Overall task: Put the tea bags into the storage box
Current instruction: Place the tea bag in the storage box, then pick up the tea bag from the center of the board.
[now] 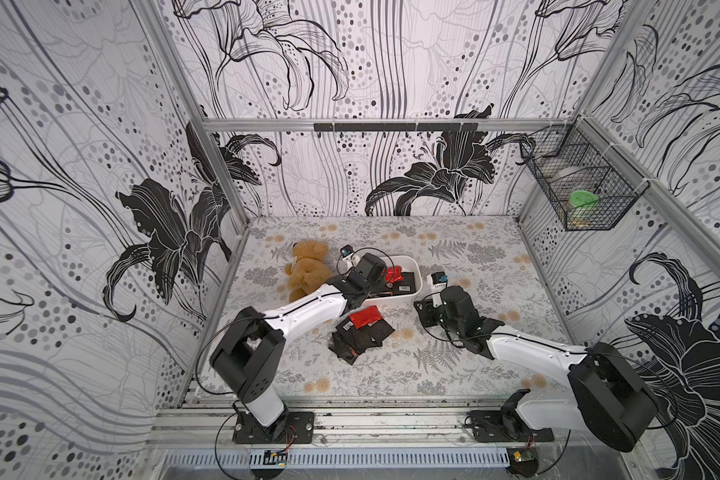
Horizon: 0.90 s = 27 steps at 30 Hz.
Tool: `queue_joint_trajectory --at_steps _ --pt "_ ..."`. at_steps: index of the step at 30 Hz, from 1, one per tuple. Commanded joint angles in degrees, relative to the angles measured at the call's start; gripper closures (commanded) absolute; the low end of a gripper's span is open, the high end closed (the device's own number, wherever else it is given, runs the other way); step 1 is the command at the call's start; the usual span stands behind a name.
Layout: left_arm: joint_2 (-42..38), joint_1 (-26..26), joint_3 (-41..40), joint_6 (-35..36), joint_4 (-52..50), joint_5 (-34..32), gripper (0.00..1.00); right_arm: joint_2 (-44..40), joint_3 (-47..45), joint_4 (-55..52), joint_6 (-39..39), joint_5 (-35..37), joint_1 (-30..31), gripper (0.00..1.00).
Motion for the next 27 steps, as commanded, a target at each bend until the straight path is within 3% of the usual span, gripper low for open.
queue_joint_trajectory --at_steps 1,5,10,16,18,27 --pt "-6.53 0.21 -5.87 -0.70 3.98 -0.26 0.47 1.01 1.28 3.21 -1.64 -6.43 0.22 0.66" --pt "-13.57 -0.29 -15.55 -2.84 11.59 5.36 0.43 5.48 4.00 2.89 -2.47 -11.72 1.28 0.65" --pt "-18.37 -3.87 -22.96 -6.03 14.18 5.43 0.41 12.15 9.71 -1.52 -4.22 -11.92 4.45 0.70" --pt "-18.74 -9.83 -27.62 -12.11 16.35 3.13 0.44 19.46 15.86 -7.86 -4.67 -11.23 5.14 0.81" --pt "-17.81 -10.96 -28.25 -14.61 15.79 2.30 0.51 21.78 17.31 -9.89 -4.63 -10.67 5.21 0.83" --pt "-12.35 -15.34 -29.19 -22.60 15.72 0.37 0.59 26.16 20.75 -14.17 -4.46 -10.22 5.21 0.90"
